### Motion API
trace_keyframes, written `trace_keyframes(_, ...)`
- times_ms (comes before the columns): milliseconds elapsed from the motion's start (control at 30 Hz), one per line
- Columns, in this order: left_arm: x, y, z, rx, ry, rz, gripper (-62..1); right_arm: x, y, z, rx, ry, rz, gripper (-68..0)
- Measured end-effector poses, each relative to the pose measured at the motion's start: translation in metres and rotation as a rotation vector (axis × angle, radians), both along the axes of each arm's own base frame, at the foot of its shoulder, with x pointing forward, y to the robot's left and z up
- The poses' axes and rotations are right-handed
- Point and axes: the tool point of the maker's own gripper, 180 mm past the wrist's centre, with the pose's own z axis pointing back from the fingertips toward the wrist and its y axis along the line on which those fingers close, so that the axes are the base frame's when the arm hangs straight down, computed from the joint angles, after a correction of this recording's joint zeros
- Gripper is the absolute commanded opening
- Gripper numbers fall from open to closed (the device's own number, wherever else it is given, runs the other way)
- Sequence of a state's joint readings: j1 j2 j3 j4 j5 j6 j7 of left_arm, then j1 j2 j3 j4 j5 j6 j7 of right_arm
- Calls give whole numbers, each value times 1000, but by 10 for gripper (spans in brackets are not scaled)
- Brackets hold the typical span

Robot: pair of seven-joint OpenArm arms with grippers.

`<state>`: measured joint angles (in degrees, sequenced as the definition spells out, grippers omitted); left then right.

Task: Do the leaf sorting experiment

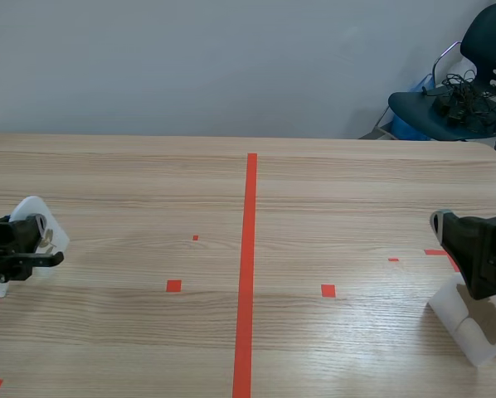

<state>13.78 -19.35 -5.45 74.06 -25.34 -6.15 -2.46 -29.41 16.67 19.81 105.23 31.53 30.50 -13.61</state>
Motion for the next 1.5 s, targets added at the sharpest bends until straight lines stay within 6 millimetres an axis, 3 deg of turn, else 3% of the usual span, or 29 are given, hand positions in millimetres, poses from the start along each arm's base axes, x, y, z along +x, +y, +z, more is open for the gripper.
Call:
trace_keyframes(200, -2, 23, -23, 21, 53, 64, -542, 0, 0, 0, 0, 0, 0, 4)
trace_keyframes(300, -3, 44, -27, 58, 43, 139, -541, 0, 0, 0, 0, 0, 0, 4)
trace_keyframes(500, -5, 65, -31, 35, 51, 205, -541, 0, 0, 0, 0, 0, 0, 4)
trace_keyframes(733, -7, 72, -31, 52, 44, 212, -500, 0, 0, 0, 0, 0, 0, 4)
trace_keyframes(1500, -7, 77, -29, 72, 51, 206, -500, 0, 0, 0, 0, 0, 0, 4)
